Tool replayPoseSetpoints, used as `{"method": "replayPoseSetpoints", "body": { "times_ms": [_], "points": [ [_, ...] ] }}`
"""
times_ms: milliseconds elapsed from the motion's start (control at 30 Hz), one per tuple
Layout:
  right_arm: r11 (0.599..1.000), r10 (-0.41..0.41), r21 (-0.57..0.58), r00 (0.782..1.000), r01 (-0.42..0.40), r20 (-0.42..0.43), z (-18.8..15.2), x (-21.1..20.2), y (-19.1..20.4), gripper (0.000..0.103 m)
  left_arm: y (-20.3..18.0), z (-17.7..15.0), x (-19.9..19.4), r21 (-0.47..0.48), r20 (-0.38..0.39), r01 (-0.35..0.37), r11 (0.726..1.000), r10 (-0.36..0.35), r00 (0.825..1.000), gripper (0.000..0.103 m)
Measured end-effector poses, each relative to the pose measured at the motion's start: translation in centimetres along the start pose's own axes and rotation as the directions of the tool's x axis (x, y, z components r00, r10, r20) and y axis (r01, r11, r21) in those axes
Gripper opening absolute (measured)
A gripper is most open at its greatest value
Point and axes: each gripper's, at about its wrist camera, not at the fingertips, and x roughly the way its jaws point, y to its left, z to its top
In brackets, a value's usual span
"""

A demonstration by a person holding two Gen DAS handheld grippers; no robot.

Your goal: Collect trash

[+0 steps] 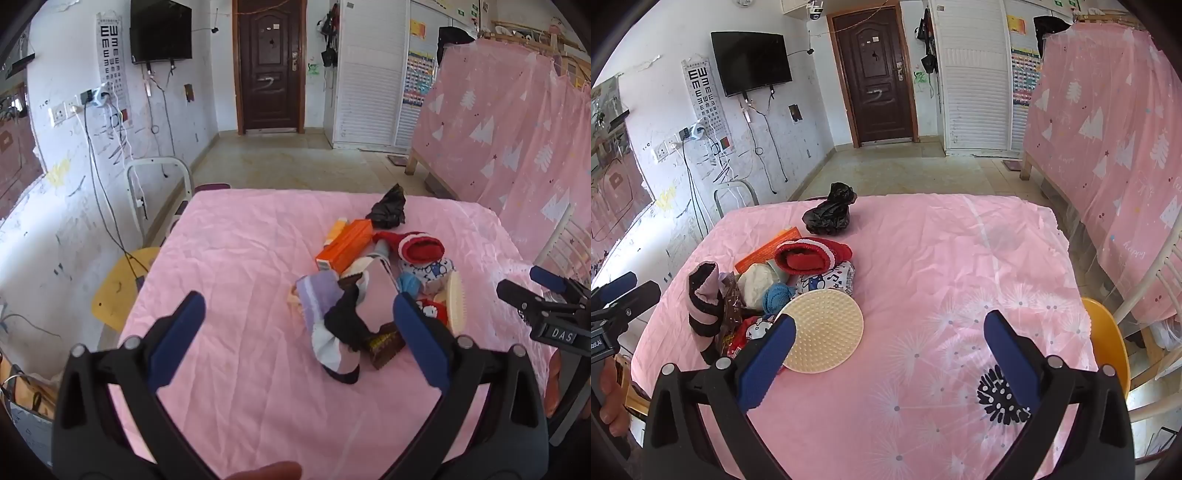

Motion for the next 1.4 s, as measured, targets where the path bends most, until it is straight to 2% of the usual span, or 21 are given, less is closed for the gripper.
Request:
{"method": "replayPoseSetpoints", "body": {
  "times_ms": [1400],
  "points": [
    [1.0, -0.001, -0.002, 1.0, 0.001, -0.002, 0.11, 0.24, 0.1, 0.092, 0.02, 0.0, -0.03, -0.001, 0.002, 0.001, 1.0, -0.001, 1.0, 0.097]
  ]
}}
